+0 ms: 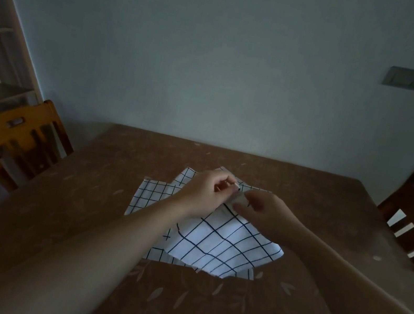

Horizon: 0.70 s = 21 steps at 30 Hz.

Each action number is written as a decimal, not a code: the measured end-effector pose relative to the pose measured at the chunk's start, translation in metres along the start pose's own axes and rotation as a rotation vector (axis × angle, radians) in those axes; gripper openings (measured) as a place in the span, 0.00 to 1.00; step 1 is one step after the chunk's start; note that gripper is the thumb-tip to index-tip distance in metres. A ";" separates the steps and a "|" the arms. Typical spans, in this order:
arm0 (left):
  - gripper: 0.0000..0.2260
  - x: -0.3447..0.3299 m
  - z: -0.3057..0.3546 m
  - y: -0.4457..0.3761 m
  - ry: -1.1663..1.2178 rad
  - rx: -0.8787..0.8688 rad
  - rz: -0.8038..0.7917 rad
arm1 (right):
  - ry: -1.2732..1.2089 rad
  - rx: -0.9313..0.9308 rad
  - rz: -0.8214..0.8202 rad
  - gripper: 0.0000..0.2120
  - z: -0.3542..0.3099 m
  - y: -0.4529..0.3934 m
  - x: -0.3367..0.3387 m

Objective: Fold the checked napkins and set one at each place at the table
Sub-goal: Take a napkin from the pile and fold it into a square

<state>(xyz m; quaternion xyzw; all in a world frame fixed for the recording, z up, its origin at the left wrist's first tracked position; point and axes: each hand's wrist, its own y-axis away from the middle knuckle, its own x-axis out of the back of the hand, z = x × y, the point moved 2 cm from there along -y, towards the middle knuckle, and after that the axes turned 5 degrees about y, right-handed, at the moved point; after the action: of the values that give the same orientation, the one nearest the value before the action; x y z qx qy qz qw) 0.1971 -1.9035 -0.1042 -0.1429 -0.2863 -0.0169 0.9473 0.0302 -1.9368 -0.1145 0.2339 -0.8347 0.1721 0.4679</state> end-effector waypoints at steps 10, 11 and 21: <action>0.15 0.024 -0.012 0.014 -0.059 0.053 -0.033 | -0.210 -0.046 0.195 0.16 0.014 0.000 0.021; 0.15 0.025 -0.013 0.015 -0.038 0.057 -0.007 | -0.222 -0.043 0.193 0.16 0.015 0.002 0.023; 0.13 0.030 -0.008 0.011 0.028 0.104 0.040 | -0.415 -0.045 0.315 0.09 0.015 0.008 0.040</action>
<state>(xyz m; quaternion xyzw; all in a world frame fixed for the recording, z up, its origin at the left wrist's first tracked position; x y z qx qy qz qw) 0.2279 -1.8937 -0.0969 -0.0987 -0.2705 0.0149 0.9575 -0.0030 -1.9468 -0.0886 0.1209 -0.9426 0.1728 0.2589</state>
